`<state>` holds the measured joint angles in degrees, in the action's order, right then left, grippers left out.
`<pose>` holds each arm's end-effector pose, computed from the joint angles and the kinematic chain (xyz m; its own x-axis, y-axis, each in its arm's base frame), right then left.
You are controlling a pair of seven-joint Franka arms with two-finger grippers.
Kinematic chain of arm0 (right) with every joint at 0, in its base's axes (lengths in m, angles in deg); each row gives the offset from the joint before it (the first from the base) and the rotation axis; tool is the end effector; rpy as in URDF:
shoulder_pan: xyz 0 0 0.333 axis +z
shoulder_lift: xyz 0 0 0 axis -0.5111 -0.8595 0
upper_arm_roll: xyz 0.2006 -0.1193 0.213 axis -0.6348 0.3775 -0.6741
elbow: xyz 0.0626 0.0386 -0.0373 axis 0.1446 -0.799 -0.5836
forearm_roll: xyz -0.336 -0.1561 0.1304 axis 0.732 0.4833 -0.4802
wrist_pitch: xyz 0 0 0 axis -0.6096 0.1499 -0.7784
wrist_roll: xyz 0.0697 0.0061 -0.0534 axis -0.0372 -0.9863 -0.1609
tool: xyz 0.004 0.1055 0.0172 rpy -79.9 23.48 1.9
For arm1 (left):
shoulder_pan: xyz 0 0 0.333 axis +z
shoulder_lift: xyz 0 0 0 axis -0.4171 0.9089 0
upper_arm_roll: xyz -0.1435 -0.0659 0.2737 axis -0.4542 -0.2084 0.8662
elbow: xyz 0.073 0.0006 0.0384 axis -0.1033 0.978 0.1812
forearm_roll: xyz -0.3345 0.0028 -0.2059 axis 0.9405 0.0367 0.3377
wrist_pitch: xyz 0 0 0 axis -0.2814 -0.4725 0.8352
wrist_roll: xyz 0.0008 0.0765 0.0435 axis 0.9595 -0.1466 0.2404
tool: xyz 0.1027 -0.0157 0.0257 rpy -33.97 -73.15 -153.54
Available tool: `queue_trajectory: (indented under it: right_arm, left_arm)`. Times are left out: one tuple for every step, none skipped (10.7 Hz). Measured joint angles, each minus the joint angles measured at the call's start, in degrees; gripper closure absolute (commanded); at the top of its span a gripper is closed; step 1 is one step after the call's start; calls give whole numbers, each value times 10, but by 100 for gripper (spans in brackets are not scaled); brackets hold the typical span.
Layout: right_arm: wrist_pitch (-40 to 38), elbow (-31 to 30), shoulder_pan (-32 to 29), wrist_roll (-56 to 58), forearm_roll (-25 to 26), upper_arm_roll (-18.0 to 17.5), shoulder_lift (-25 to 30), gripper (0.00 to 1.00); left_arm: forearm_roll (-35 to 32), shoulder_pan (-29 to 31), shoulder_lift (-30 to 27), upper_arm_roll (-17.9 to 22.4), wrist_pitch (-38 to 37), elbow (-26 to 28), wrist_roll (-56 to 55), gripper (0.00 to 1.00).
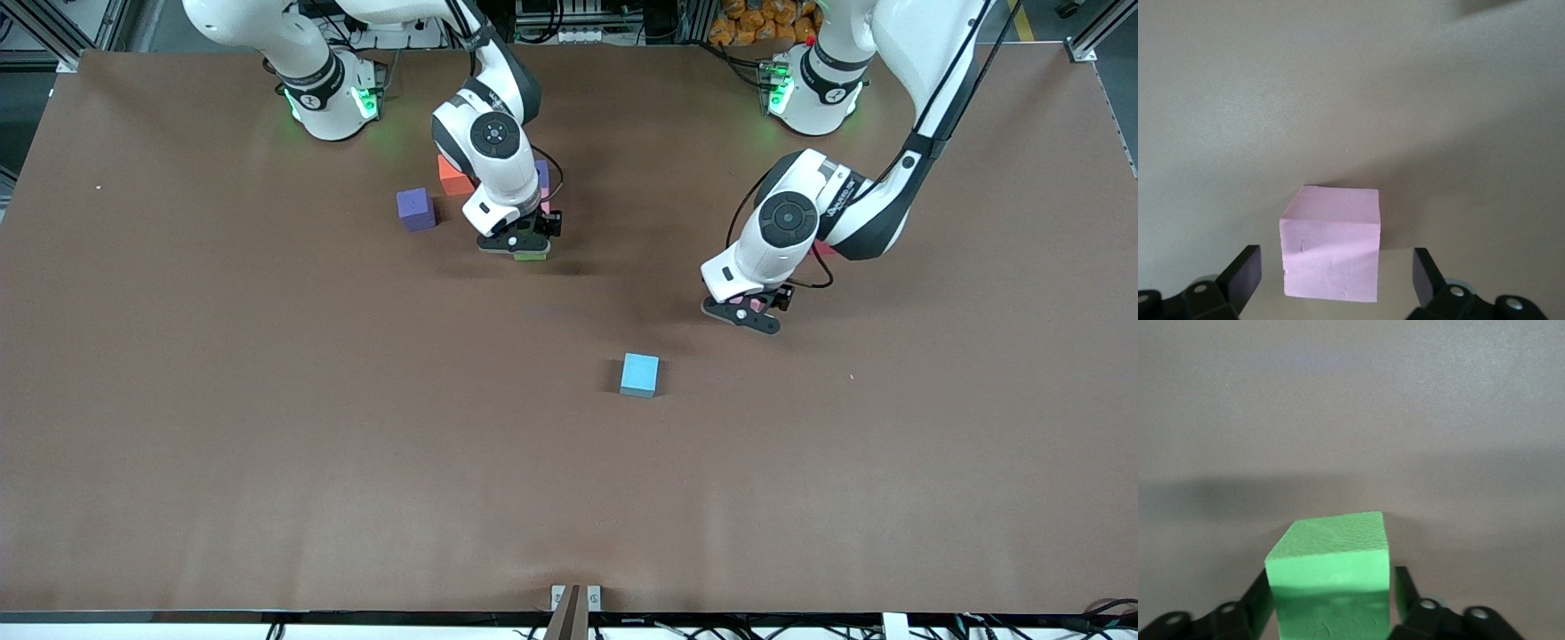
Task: Arrange blocks into number 1
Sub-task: 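Place the green cube in line with the right gripper while the left grasps pink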
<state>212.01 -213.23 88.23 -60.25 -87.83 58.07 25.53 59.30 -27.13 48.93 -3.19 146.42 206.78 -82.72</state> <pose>0.3492 0.4344 0.2077 0.9955 -0.0729 -0.0599 -0.0757 -0.9961 -0.0453 0.4878 -0.2453 0.2391 0.9137 -0.3890 -0.1171 -0.3966 -0.9167 -0.0491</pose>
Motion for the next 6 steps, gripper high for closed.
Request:
queue_trajectory:
  right_arm:
    - [0,0,0,0,0,0,0,0]
    - [0,2,0,-1,0,1,2,0]
    - [-7,4,-3,-2,0,3,11,0]
    - [-31,7,-14,-2,0,6,28,0]
    - [-72,9,-36,16,2,7,53,0]
    - [-116,9,-62,59,4,9,79,0]
  left_arm:
    - [0,0,1,0,0,0,0,0]
    - [-1,0,3,0,1,0,1,0]
    - [-5,0,6,0,4,0,1,0]
    - [-13,0,10,0,6,0,1,0]
    - [-21,0,13,0,6,0,3,0]
    - [-23,0,15,0,7,0,5,0]
